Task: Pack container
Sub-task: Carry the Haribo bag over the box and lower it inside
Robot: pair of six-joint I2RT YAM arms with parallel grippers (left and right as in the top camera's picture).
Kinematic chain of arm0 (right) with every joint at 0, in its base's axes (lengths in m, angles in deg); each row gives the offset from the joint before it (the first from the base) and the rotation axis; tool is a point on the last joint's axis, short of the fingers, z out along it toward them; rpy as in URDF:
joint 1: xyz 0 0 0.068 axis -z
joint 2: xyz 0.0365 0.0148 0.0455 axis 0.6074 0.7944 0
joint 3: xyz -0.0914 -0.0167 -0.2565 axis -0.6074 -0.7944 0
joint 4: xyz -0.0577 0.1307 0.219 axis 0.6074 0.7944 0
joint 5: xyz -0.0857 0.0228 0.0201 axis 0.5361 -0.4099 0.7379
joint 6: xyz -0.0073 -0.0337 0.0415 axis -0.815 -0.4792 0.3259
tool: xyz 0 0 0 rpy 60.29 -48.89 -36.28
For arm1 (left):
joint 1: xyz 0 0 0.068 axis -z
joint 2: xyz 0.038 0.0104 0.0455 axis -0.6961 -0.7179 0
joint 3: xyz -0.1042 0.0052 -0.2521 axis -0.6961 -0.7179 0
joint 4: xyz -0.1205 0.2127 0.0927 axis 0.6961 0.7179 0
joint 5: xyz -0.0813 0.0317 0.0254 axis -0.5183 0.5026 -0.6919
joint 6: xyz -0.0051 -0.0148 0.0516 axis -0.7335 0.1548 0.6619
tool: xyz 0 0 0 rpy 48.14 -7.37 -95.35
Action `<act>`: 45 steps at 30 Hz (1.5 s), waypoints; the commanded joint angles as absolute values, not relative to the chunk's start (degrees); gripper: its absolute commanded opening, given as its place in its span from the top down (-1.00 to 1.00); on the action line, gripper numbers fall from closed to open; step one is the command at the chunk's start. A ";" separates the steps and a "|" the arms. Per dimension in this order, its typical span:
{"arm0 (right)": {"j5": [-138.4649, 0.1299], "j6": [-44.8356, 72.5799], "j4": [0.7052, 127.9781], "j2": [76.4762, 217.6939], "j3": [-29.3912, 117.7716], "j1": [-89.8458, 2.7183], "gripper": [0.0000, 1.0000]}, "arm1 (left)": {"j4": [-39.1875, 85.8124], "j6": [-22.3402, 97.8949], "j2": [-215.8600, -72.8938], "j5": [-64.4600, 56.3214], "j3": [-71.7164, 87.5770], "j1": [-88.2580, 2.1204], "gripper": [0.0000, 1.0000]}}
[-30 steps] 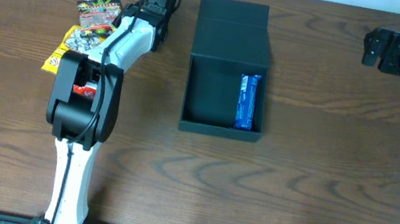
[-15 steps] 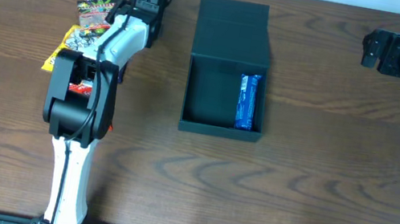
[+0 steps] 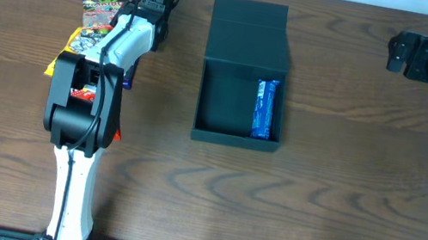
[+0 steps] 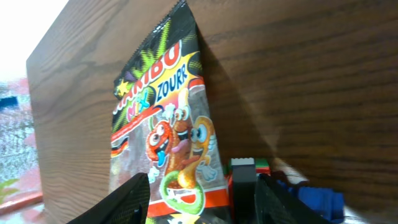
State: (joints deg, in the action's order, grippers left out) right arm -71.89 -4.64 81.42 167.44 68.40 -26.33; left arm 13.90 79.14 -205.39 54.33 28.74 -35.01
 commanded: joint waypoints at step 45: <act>-71.43 -1.38 79.06 167.84 68.00 -25.04 -0.98 | 48.09 54.71 -202.51 59.71 68.87 -21.05 0.89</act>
